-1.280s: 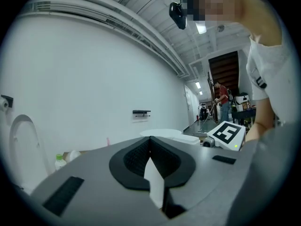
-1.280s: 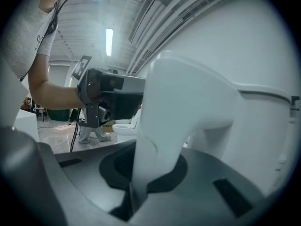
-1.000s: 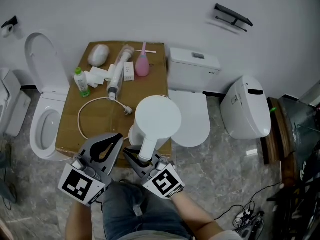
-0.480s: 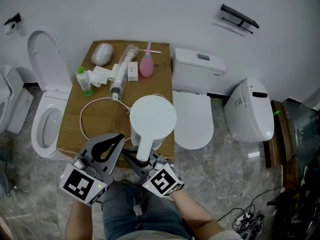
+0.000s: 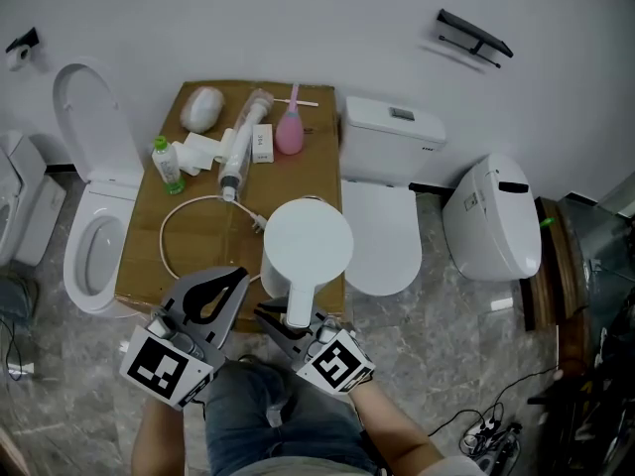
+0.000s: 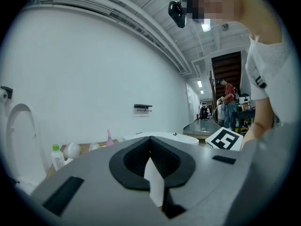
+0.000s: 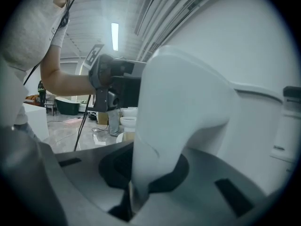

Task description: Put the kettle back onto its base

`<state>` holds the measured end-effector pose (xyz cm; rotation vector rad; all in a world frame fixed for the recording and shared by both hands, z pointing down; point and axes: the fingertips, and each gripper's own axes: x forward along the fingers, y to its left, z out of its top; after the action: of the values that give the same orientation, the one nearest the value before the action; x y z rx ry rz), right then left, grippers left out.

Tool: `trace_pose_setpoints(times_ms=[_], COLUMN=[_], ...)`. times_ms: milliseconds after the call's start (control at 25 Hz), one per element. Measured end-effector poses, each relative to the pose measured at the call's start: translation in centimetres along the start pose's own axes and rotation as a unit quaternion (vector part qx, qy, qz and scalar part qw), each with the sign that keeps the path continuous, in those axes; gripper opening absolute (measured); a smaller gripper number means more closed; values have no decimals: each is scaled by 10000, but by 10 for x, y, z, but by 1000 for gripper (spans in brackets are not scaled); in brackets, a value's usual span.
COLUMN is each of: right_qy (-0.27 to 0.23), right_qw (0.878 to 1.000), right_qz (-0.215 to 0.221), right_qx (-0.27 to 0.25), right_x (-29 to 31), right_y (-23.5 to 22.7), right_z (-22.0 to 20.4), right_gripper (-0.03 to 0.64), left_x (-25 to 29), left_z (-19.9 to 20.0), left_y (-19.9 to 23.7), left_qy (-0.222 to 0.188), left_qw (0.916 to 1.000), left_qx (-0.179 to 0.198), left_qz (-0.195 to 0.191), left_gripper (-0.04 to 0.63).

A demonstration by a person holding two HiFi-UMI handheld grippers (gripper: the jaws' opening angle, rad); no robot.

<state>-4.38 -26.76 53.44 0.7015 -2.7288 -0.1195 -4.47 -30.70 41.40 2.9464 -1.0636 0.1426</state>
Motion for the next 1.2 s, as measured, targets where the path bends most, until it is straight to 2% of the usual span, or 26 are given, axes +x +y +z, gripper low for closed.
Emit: trace_pose_setpoints(times_ms=[160,240,440,920,1200], right_qy=[-149,-64,-54,412,447], right_qw=[9999,9999,9990,9971,9950], right_qz=[71,124,243,322,-351], right_qx=[18,-12,363,556,823], right_x=[4,5,10,10,-24], right_y=[4,9,14,14,-4], right_z=[-2,-8,-27,-37,-49], right_gripper=[34,34,35,44,75], left_x=[-1,0,-2,-18,-27], left_z=[5,6,6,14,17], left_y=[8,6,1,-1,-8], left_qy=[-12,-8,63,92,160], left_qw=[9999,9999,9999,9997,9995], left_qx=[-100,-102,-130,-228,-286], left_qz=[35,3,-62,12,39], left_gripper=[2,2,2,2,2])
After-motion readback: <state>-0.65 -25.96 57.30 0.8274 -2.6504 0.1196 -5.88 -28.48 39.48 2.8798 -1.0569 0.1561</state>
